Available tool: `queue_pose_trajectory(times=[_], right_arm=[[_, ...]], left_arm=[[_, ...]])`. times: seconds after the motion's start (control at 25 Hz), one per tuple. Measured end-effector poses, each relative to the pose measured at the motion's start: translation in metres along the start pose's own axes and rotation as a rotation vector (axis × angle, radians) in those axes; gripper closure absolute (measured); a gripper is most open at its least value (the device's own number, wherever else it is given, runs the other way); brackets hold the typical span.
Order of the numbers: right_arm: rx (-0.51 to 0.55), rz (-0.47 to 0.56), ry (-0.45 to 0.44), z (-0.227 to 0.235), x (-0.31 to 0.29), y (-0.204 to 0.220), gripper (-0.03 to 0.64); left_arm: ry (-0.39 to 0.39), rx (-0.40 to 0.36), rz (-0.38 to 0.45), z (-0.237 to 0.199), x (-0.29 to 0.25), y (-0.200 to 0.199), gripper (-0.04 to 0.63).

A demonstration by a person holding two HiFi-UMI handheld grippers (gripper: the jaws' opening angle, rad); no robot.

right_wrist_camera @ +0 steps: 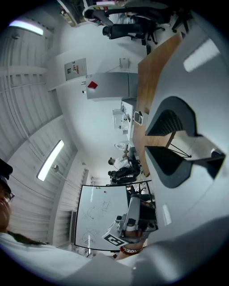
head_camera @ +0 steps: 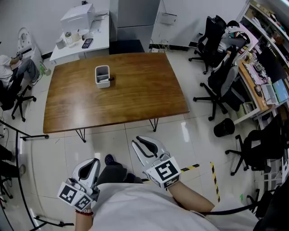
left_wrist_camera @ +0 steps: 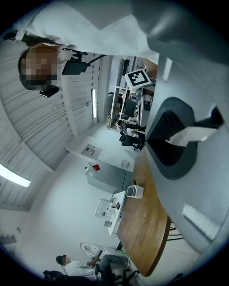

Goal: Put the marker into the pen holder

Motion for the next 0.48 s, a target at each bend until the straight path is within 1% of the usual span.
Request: queue_pose_trajectory(times=[0.12, 0.24, 0.36, 0.44, 0.48], right_arm=[[0.008, 0.001, 0.013, -0.002, 0.016, -0.004, 0.568], [0.03, 0.033, 0.043, 0.0, 0.028, -0.018, 0.568], [0.03, 0.066, 0.073, -0.004, 0.036, -0.034, 0.568], [0.036, 0.082, 0.073, -0.012, 0.043, -0.042, 0.568], [0.039, 0.085, 0.071, -0.017, 0.047, -0.045, 0.568]], left_arm=[[0.01, 0.004, -0.005, 0.01, 0.009, 0.006, 0.606], [0.03, -0.032, 0.017, 0.016, 0.014, -0.004, 0.606], [0.072, -0.129, 0.024, 0.029, 0.016, -0.019, 0.606], [0.101, -0.194, 0.01, 0.042, 0.017, -0.024, 0.606], [0.117, -0.214, -0.001, 0.047, 0.017, -0.025, 0.606]])
Point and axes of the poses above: the fingertips, and each gripper's own axes: x backward along the fingers, z to its right, y out of its underside, the point moved 8 cm from there along x, backward along the fingers, and after that the axes turned 15 degrees about x, right-handed, at the moved point
